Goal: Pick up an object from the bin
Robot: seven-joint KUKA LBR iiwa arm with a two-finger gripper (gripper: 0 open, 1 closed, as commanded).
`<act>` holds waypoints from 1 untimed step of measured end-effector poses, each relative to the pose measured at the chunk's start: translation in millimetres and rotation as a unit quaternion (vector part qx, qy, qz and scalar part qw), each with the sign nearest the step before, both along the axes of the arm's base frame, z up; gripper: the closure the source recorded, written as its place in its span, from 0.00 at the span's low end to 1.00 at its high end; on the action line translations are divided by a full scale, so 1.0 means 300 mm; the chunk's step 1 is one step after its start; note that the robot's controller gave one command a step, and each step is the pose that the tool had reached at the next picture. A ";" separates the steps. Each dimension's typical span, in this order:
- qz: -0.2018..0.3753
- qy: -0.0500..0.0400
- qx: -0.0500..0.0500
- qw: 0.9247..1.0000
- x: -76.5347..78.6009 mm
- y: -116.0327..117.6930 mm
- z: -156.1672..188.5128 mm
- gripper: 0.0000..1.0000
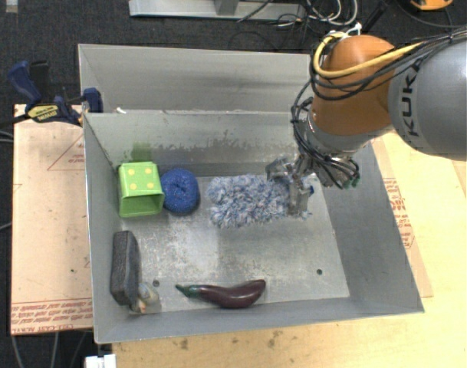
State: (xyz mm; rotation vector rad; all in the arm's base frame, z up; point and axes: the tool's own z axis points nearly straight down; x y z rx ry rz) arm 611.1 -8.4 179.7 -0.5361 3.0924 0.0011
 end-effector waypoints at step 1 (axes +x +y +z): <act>0.001 -0.001 0.000 1.000 0.015 -0.031 0.436 1.00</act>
Offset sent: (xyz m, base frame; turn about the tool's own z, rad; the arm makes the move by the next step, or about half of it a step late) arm 0.0000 0.0000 0.0000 0.0000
